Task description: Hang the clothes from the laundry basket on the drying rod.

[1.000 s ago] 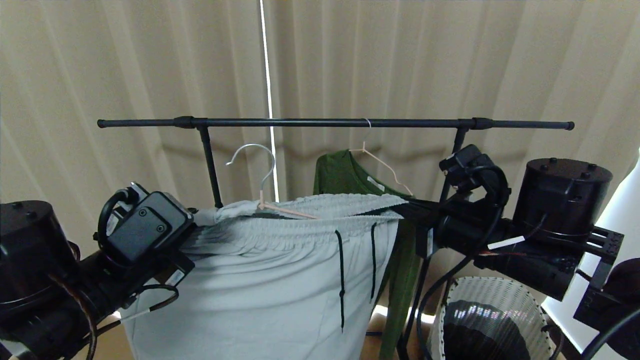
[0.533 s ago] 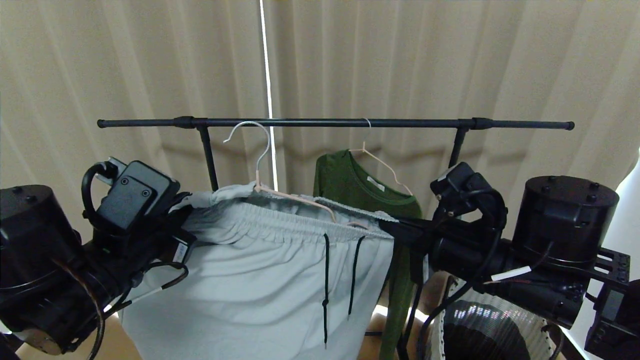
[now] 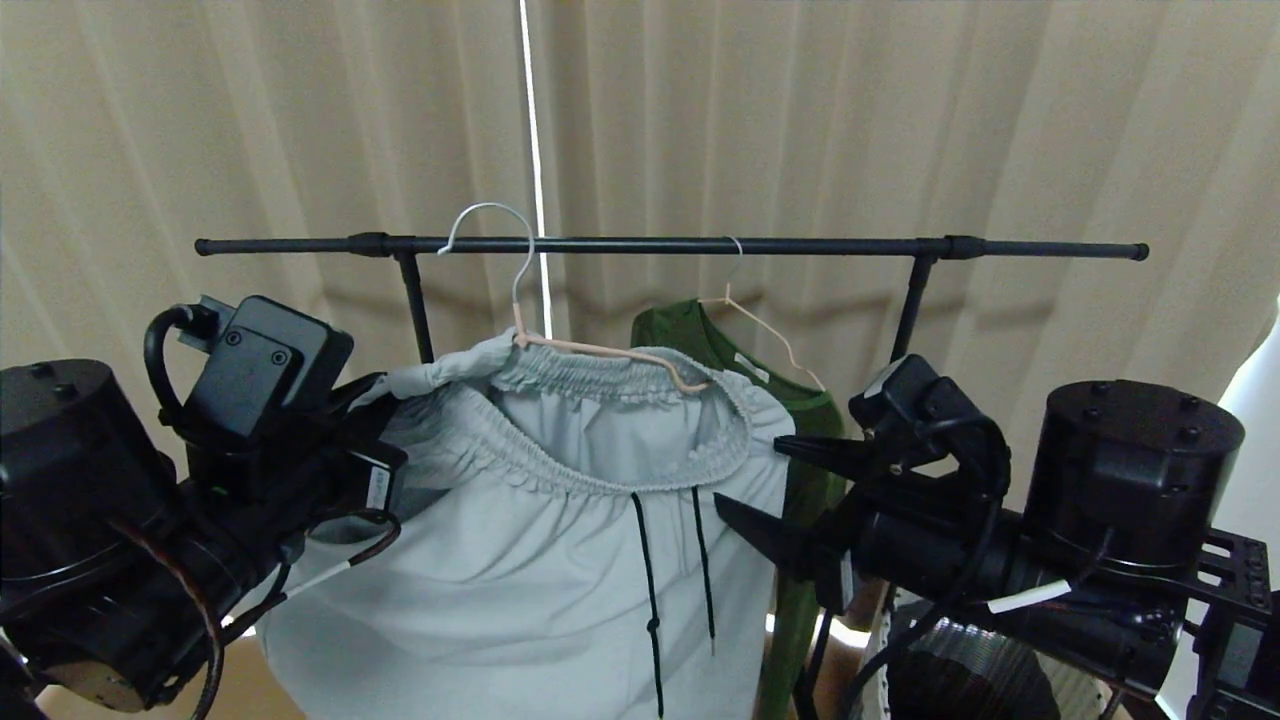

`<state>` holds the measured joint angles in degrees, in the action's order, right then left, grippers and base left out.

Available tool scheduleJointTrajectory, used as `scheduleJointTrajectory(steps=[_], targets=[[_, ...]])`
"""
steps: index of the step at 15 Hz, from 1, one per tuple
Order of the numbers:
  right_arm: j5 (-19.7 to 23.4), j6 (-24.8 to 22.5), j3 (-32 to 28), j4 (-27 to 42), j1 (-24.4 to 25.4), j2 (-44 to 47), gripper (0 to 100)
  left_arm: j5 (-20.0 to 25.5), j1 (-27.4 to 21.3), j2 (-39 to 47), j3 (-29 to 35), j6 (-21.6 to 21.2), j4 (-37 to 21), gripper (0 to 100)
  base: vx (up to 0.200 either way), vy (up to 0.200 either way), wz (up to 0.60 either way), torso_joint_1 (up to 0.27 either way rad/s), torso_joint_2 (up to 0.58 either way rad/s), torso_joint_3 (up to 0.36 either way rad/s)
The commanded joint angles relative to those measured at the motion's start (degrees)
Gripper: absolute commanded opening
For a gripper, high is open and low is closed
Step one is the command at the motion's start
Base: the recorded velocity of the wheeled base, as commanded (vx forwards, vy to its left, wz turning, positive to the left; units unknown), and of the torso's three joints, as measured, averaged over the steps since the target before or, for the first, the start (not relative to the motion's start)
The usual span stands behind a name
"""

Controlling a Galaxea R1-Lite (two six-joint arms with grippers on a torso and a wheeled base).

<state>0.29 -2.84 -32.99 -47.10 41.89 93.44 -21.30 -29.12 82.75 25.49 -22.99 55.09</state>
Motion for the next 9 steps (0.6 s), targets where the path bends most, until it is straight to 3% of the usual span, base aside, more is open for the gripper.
scheduleJointTrajectory(steps=[1, 9], targets=[[-0.12, -0.15, 2.49, -0.27, 0.04, -1.6, 100, 0.12, -0.06, -0.31, 0.09, 0.05, 0.02, 0, 0.0, 0.0, 0.0, 0.0, 0.0, 0.0], [-0.12, -3.14, 8.03, -7.12, -0.23, -2.56, 100, -1.82, -1.64, -2.68, -0.88, 1.46, -0.16, 0, 0.0, 0.0, 0.0, 0.0, 0.0, 0.0]])
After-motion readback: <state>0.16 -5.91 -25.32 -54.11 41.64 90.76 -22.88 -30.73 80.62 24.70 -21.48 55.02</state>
